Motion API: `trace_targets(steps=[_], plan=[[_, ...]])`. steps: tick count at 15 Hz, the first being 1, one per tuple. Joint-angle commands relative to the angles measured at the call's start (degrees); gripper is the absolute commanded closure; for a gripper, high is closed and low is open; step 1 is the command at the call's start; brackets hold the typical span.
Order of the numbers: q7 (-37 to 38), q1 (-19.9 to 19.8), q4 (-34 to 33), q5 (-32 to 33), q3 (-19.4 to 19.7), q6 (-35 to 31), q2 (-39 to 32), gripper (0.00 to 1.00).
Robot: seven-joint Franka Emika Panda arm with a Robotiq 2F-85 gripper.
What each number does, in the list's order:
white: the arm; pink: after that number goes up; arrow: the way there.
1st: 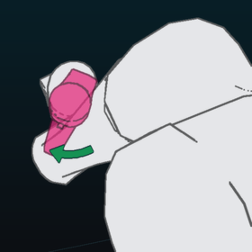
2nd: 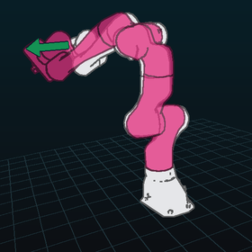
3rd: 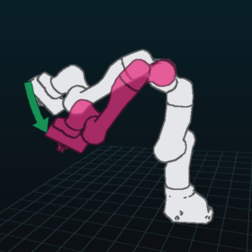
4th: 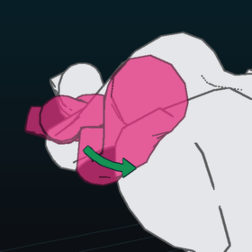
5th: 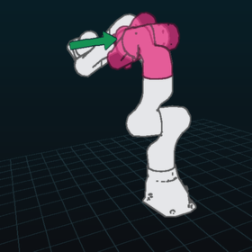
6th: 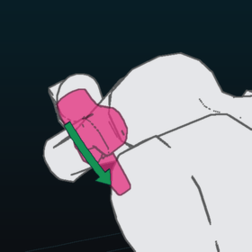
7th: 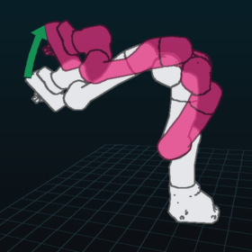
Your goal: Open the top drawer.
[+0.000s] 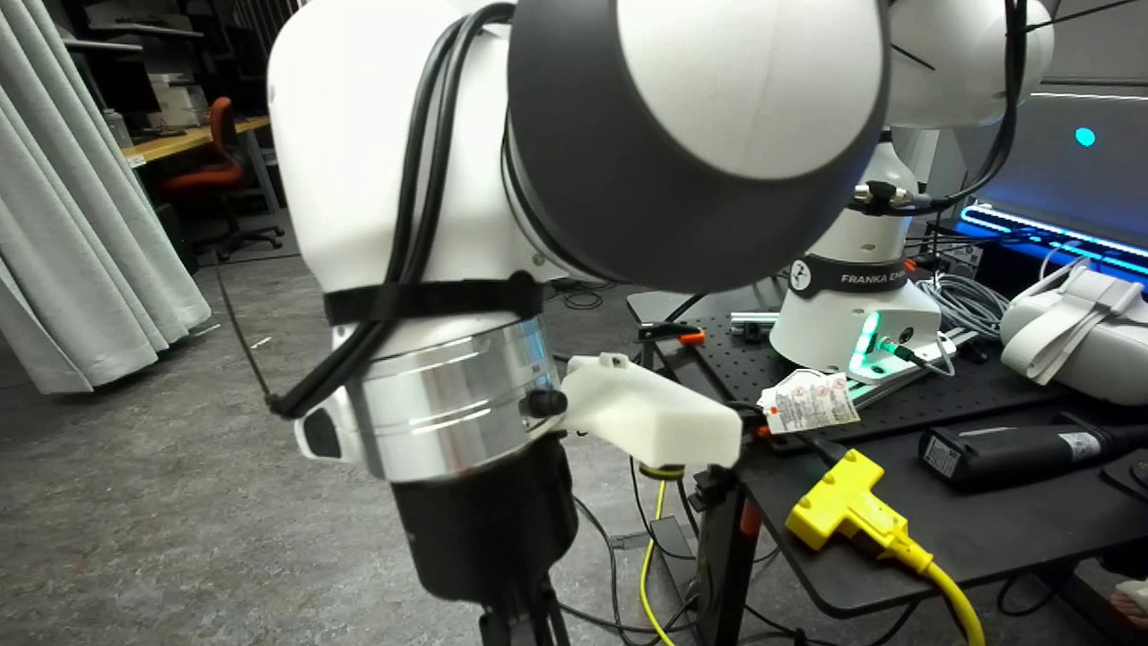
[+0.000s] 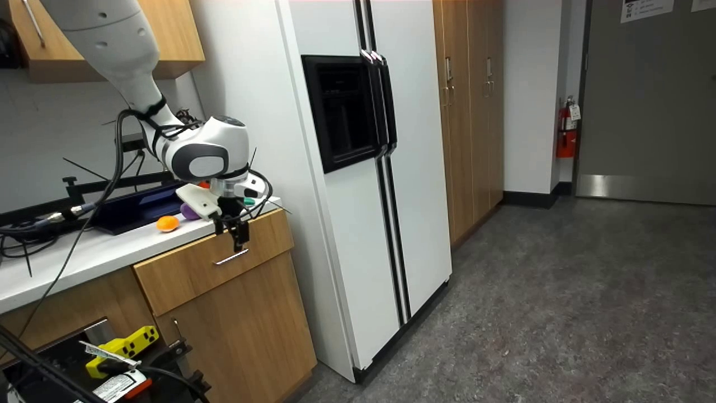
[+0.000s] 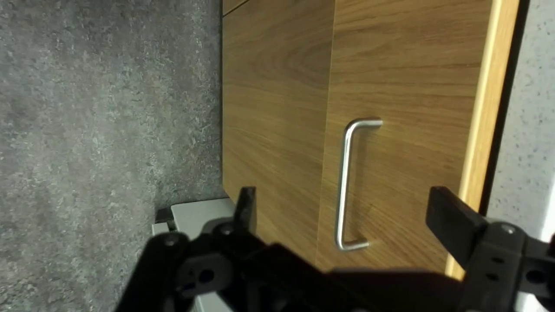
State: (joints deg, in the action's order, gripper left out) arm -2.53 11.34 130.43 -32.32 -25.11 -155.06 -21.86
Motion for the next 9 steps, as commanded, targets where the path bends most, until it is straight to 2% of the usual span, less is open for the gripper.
trace_targets(steps=[1, 6, 9], plan=[[-5.4, -1.9, -2.2, -2.3, -2.2, -0.2, -3.8, 0.00], [-6.6, -2.5, -3.5, -1.6, -3.1, -0.5, -7.4, 0.00], [-4.6, -1.7, -4.3, -0.2, -1.9, -0.3, -8.7, 0.00]])
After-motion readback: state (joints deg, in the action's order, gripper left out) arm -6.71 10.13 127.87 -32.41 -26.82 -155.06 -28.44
